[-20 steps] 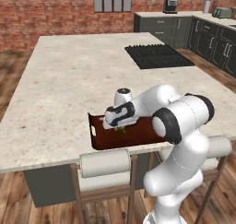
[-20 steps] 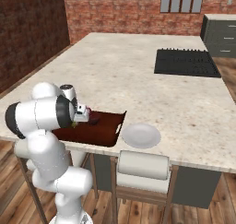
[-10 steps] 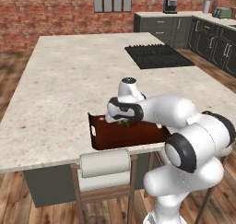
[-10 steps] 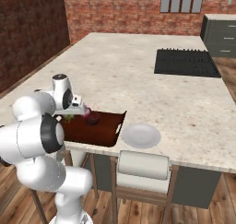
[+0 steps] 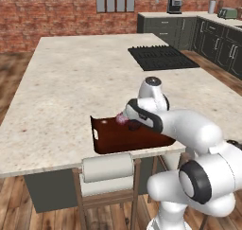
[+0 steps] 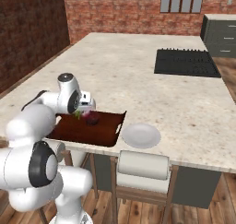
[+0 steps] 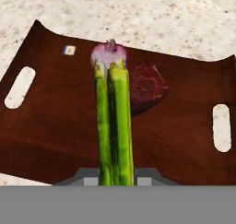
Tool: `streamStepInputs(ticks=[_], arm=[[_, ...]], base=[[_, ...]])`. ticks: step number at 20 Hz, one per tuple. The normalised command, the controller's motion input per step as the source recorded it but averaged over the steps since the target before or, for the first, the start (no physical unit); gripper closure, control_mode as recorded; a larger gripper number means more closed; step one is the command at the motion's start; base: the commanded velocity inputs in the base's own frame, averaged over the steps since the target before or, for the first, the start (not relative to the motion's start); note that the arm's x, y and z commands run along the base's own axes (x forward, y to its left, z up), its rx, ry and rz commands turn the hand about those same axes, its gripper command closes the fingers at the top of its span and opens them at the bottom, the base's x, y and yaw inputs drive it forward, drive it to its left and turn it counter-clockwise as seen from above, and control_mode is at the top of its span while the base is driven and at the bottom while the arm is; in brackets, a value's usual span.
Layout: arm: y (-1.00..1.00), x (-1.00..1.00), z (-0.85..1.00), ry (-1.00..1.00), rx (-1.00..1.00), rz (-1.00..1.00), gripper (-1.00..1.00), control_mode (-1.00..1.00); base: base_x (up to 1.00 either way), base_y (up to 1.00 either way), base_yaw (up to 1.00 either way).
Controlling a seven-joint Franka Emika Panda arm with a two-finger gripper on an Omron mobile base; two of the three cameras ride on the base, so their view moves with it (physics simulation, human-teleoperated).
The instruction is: Create a steak meal by picking up the steak and asparagus from the tray and placing them on the plate. Leave the pomegranate on the tray.
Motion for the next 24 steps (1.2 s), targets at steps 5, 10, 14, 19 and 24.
streamStepInputs(ticks=[5, 10, 14, 19, 24], arm=[[-0.91, 0.0, 0.21, -0.13, 0.0, 0.0, 1.0, -1.0], [-1.0, 0.0, 0.0, 0.0, 0.0, -0.01, 1.0, -1.0], [-1.0, 0.0, 0.0, 0.04, 0.0, -0.01, 1.0, -1.0], [-1.0, 0.0, 0.0, 0.09, 0.0, 0.0, 1.0, -1.0], [-0.9, 0.0, -0.01, 0.11, 0.0, 0.0, 1.0, -1.0]], base=[[0.0, 0.0, 0.0], [0.0, 0.0, 0.0], [0.0, 0.0, 0.0], [0.0, 0.0, 0.0], [0.0, 0.0, 0.0]])
